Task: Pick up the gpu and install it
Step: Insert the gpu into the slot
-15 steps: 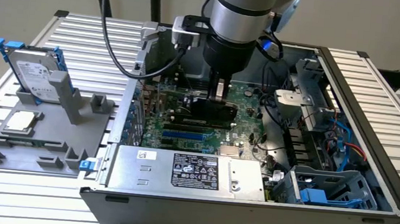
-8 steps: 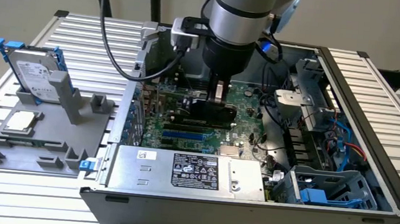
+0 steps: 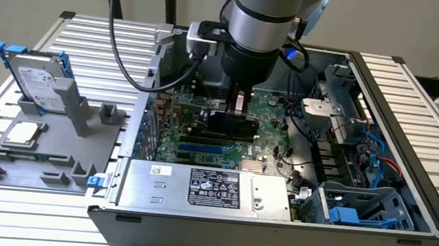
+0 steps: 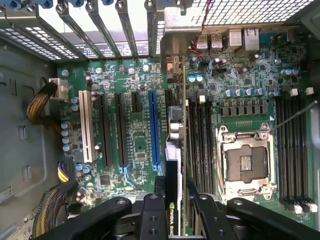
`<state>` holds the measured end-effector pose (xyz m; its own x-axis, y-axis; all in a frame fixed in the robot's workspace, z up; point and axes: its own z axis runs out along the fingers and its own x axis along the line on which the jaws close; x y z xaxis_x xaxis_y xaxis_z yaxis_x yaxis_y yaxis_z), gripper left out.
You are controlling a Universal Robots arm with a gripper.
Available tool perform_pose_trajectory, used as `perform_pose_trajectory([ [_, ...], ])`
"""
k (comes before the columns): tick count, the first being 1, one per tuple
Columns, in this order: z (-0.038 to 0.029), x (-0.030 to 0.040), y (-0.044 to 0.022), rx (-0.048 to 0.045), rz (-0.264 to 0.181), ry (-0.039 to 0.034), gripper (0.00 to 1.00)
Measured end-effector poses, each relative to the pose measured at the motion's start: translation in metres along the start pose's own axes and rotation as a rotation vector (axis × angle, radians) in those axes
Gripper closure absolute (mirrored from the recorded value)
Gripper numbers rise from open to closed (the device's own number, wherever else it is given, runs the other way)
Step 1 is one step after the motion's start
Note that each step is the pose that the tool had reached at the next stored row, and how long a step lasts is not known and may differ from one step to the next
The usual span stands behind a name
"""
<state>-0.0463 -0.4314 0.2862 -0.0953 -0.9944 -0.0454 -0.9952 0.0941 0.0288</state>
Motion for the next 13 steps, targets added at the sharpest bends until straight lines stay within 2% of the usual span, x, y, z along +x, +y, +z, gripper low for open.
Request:
perform_pose_trajectory([
  [13, 0.0040, 0.0020, 0.0029, -0.0001, 0.000, 0.0002, 1.00],
])
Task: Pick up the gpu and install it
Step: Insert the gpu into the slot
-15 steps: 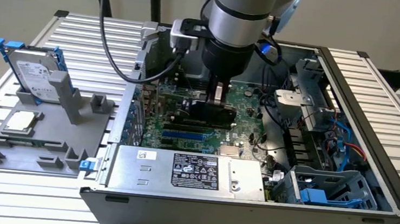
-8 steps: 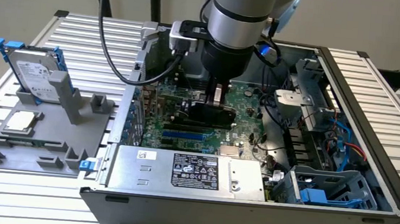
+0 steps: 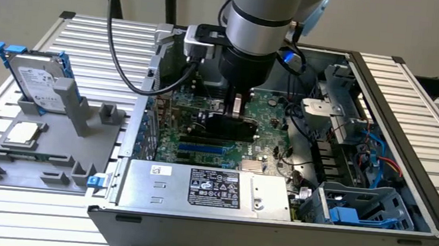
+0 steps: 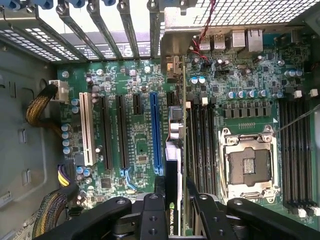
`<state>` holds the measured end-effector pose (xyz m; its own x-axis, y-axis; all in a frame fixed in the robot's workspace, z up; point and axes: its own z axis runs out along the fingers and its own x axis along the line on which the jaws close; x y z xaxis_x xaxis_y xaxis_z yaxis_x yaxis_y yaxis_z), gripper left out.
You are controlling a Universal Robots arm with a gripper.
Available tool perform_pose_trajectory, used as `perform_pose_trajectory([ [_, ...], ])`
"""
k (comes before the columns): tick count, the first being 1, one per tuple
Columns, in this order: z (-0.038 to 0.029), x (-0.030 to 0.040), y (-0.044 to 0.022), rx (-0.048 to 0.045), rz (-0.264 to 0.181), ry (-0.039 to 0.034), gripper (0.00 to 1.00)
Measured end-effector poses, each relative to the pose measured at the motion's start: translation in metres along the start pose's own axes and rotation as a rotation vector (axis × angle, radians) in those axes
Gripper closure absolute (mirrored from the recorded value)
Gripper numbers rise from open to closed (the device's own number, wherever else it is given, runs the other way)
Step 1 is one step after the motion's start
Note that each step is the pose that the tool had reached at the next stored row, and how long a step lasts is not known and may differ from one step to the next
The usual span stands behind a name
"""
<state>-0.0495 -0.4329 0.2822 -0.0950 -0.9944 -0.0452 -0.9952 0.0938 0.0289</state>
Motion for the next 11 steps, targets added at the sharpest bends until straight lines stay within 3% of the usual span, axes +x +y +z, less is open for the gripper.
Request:
perform_pose_trajectory([
  [11, 0.0037, 0.0042, 0.0038, -0.0002, -0.006, 0.0000, 1.00],
])
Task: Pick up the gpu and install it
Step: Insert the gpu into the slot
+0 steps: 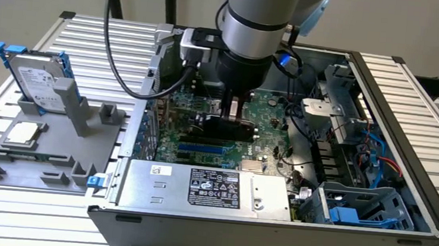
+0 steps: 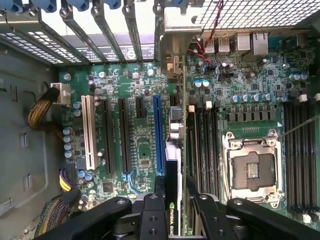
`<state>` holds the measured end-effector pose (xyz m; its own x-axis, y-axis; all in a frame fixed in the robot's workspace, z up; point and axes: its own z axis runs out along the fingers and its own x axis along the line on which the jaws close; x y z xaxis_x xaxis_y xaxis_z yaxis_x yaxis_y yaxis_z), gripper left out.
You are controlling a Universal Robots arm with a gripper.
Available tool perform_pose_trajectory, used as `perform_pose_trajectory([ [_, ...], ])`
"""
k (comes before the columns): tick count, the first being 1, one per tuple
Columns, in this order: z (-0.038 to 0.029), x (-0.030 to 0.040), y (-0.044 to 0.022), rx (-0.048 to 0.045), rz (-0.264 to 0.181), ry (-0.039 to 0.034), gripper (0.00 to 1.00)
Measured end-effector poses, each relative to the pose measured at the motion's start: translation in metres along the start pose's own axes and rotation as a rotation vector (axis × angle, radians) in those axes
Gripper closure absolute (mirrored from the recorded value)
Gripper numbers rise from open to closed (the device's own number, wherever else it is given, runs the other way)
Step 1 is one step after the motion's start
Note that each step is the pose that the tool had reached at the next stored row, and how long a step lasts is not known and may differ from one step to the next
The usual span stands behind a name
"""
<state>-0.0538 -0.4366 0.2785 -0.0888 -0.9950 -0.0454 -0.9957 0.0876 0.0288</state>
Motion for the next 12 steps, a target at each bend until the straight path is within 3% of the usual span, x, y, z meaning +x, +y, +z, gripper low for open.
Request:
perform_pose_trajectory([
  [12, 0.0043, 0.0053, 0.0011, -0.0003, -0.006, 0.0003, 1.00],
])
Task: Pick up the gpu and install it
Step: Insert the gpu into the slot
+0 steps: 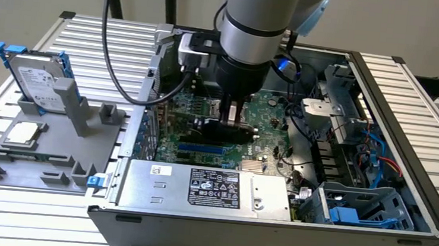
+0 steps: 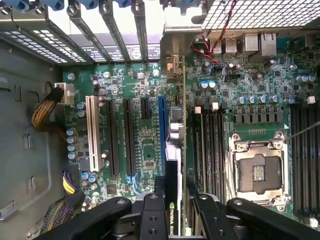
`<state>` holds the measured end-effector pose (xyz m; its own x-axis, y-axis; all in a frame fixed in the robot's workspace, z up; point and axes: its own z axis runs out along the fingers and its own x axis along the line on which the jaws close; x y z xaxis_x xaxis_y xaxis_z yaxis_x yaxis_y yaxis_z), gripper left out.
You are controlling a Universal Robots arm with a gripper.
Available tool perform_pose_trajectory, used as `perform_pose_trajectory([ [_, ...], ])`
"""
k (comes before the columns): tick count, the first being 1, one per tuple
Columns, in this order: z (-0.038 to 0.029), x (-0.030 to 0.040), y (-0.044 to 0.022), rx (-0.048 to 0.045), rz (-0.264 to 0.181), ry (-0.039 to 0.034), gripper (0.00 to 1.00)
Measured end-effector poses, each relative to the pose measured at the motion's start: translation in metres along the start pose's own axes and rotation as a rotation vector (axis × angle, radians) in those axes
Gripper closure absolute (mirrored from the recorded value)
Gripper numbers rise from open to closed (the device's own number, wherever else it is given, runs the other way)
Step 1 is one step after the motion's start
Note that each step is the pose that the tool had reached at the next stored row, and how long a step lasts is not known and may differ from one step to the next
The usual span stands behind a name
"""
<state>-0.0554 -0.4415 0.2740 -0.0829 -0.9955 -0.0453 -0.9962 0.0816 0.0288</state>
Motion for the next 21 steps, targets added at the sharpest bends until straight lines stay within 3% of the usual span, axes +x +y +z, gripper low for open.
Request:
perform_pose_trajectory([
  [21, 0.0051, 0.0014, 0.0016, -0.0002, -0.001, 0.0004, 1.00],
])
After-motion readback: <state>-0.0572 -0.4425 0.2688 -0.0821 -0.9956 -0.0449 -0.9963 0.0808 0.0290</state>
